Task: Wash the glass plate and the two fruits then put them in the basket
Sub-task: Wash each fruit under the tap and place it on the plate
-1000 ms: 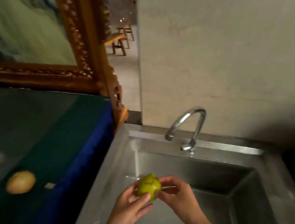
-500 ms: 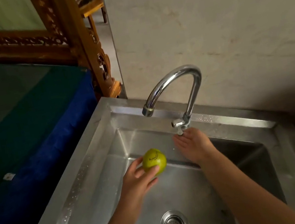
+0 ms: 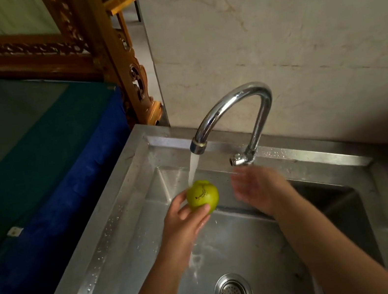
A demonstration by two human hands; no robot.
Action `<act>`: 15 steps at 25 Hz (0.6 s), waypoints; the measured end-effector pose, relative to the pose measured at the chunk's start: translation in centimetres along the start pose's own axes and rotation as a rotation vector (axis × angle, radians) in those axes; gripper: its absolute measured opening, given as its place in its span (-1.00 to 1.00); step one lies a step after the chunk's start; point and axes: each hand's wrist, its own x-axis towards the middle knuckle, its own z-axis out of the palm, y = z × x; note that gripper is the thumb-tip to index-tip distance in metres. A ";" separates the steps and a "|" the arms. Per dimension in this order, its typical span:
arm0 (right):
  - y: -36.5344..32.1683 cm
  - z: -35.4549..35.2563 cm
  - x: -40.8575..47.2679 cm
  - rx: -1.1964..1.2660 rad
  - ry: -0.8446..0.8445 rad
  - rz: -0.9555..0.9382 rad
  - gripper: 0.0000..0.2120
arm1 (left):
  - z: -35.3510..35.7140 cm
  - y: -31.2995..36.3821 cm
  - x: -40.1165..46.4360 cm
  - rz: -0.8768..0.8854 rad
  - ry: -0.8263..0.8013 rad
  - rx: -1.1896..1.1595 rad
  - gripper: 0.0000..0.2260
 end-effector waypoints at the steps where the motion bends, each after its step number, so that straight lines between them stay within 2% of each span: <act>1: 1.6 -0.2 -0.1 -0.040 -0.009 0.041 -0.74 | -0.2 0.0 0.3 0.014 -0.008 0.012 -0.60; 4: 3.9 0.4 -0.1 -0.132 -0.156 0.111 -0.75 | -0.9 0.5 1.0 0.049 -0.007 0.067 -0.56; 7: 4.2 2.2 0.1 -0.119 -0.278 0.095 -0.65 | -1.7 1.0 1.1 0.080 -0.012 0.104 -0.56; 12: 4.3 4.1 -0.1 -0.019 -0.274 0.097 -0.64 | -2.1 2.0 0.8 0.085 -0.026 0.192 -0.54; 15: 4.6 4.6 0.1 0.013 -0.284 0.041 -0.69 | -2.4 3.0 0.4 0.011 -0.070 0.141 -0.64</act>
